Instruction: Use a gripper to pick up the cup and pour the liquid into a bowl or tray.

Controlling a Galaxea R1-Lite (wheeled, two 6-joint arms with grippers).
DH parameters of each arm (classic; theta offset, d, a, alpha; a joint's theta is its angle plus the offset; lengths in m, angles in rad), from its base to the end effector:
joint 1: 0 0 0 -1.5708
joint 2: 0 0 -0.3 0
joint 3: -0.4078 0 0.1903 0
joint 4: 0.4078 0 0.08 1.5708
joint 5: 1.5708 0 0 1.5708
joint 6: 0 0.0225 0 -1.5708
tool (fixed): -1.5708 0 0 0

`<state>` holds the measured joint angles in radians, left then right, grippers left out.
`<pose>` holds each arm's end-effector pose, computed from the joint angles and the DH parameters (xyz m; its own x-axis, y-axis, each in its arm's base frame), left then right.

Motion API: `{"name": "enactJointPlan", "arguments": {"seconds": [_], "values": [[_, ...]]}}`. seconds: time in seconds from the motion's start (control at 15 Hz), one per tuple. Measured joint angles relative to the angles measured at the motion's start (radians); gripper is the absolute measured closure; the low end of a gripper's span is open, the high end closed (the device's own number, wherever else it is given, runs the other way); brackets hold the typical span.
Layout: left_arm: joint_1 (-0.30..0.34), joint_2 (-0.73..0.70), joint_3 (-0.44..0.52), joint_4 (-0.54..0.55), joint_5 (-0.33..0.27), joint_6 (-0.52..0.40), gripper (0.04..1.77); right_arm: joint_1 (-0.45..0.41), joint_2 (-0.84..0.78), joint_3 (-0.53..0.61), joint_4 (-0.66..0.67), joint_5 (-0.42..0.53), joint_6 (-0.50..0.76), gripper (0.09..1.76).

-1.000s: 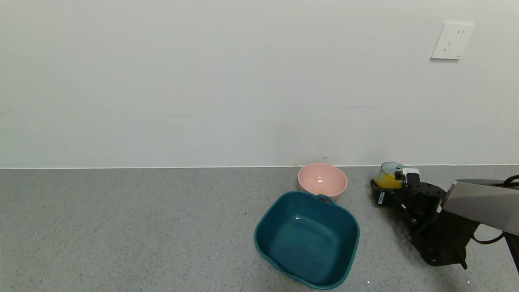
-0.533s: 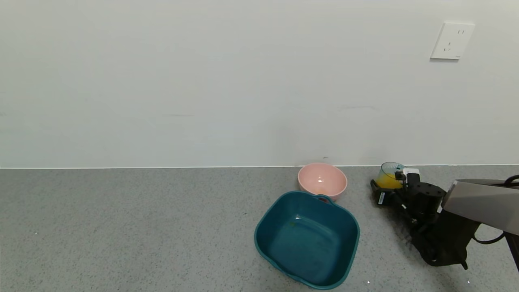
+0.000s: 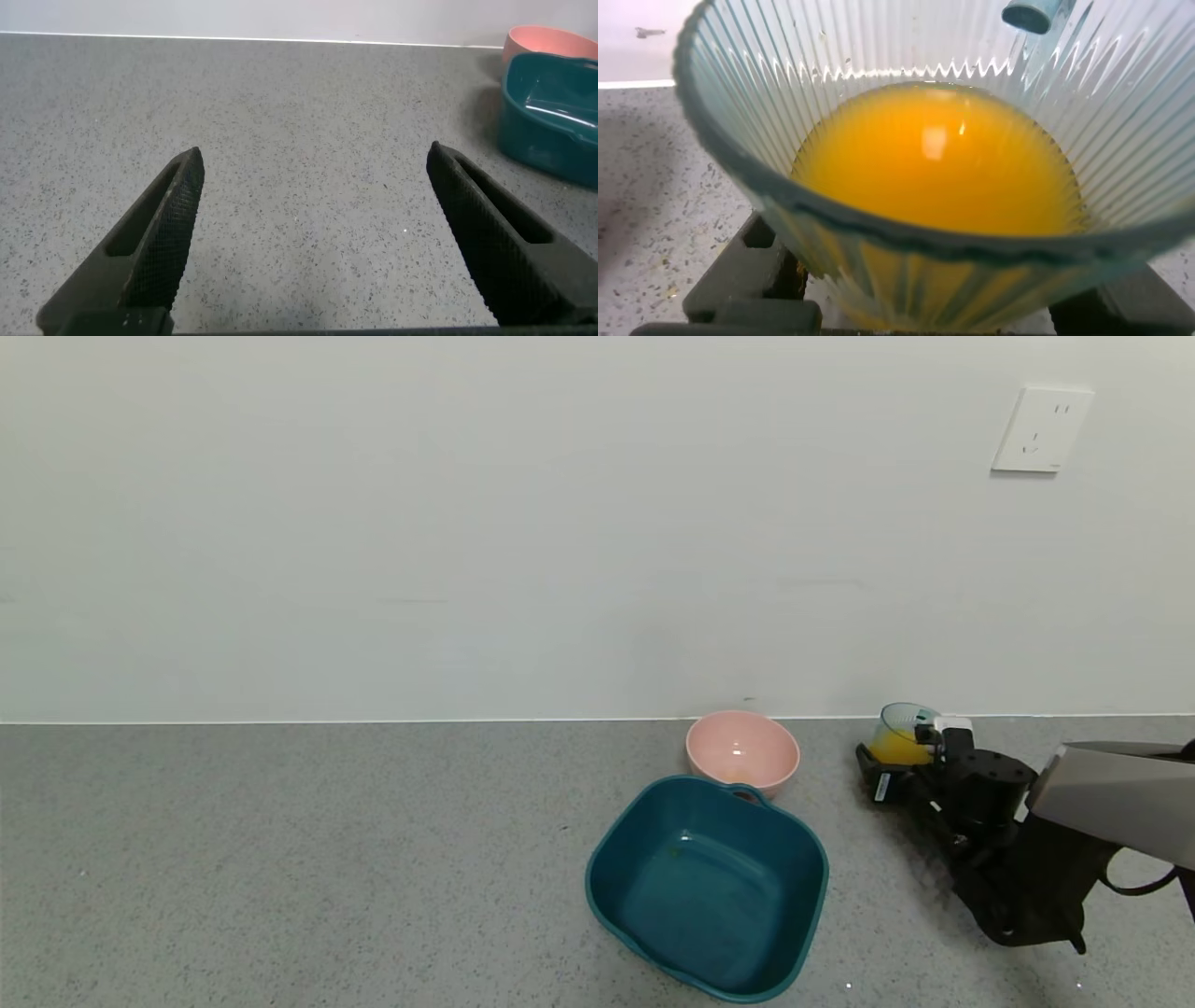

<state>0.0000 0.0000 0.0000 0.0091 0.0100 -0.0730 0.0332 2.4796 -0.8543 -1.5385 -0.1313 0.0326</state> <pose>-0.0228 0.0002 0.0745 0.9999 0.0100 -0.0091 -0.0106 0.9973 -0.0728 0.4043 0.0105 -0.0030 0.9915 -0.0981 -0.0859 0.1002 0.9947 0.0211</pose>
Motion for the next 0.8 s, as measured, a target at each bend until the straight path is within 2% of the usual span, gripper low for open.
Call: {"name": "enactJointPlan", "arguments": {"seconds": [0.8], "values": [[0.0, 0.0, 0.0, 0.0, 0.0, 0.0, 0.09, 0.029, -0.17, 0.104, 0.056, -0.006, -0.009, 0.47]]}}
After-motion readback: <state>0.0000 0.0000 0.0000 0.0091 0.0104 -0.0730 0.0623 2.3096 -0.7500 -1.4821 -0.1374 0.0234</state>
